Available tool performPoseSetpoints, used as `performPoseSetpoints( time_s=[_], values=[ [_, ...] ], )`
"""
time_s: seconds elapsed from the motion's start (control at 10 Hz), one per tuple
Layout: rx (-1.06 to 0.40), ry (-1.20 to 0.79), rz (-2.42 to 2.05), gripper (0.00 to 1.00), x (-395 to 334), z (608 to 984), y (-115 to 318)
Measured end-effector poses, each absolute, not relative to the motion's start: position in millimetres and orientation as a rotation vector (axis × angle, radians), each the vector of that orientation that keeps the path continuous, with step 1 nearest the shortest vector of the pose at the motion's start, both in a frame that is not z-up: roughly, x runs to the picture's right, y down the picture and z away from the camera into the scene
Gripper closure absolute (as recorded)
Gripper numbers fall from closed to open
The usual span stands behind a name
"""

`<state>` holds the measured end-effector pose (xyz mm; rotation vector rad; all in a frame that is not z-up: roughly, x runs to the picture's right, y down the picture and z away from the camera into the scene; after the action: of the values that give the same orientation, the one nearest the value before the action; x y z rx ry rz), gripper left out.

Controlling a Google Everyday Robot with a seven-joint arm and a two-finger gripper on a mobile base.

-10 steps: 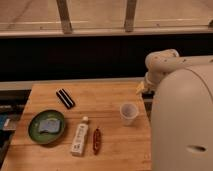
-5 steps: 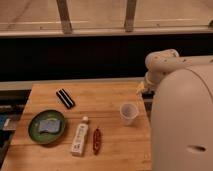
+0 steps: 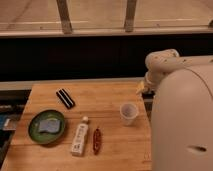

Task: Move the arm in a circular motion

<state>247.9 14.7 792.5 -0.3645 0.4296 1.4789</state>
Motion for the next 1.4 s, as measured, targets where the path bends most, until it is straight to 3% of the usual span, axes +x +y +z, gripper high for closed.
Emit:
performPoseSetpoints(
  time_s=[0.9,1.4],
  values=[
    [-0.412,0.257,1.206,0.24,72,814,-36],
    [-0.501,0.166,0.983,0.24,-51,809,-8]
  ],
)
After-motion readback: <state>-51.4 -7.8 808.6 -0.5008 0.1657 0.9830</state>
